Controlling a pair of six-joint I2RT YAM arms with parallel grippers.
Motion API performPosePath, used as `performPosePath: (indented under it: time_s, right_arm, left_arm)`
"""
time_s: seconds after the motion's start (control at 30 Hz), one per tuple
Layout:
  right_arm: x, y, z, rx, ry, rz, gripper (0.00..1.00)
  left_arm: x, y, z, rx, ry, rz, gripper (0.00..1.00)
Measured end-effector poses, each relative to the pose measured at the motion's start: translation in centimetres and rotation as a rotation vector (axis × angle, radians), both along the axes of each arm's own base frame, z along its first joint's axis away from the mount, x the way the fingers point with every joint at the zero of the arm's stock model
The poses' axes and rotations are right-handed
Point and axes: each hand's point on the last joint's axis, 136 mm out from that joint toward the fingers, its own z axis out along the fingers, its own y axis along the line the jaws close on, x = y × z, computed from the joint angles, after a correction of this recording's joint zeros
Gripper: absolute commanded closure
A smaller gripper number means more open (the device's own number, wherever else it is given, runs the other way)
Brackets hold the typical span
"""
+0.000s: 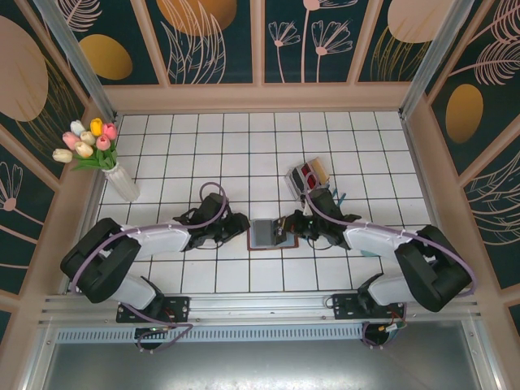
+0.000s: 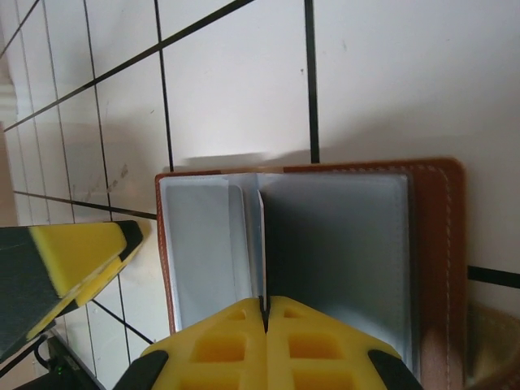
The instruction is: Put the credit cards into the card holder
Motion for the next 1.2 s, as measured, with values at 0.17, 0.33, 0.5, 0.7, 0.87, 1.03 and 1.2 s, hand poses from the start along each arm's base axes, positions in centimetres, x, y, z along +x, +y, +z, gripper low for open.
performPosePath:
  time_s: [0.17, 0.33, 0.5, 0.7, 0.87, 1.03, 1.2]
  right_arm:
    - [-0.2, 0.4, -0.3, 0.04, -0.009, 0.01, 1.0]
    - [0.1, 0.2, 0.5, 0.054, -0.026, -0.009, 1.0]
    - [1.1, -0.5, 2.5, 0.092, -0.073, -0.043, 1.0]
    - [0.7, 0.0, 2.2, 0.102, -0.054, -0.024, 1.0]
    - [0.4, 0.6, 1.3, 0.103, -0.024, -0.015, 1.0]
    - [0.4, 1.0, 0.7, 0.108, -0.013, -0.01, 1.0]
    - [-0.1, 1.3, -0.5, 0.086, 0.019, -0.009, 1.0]
  left_arm:
    - [-0.2, -0.2, -0.7, 0.004, 0.022, -0.014, 0.61]
    - [-0.1, -0.5, -0.9, 0.003, 0.025, -0.022, 0.7]
    - [-0.1, -0.4, -1.2, 0.01, 0.032, -0.022, 0.76]
    - [0.2, -0.7, -1.2, 0.01, 0.032, -0.023, 0.78]
    - [0.2, -0.7, -1.2, 0.01, 0.033, -0.023, 0.78]
    - [0.1, -0.7, -1.3, 0.011, 0.033, -0.023, 0.79]
    - [0.2, -0.7, -1.2, 0.01, 0.033, -0.023, 0.79]
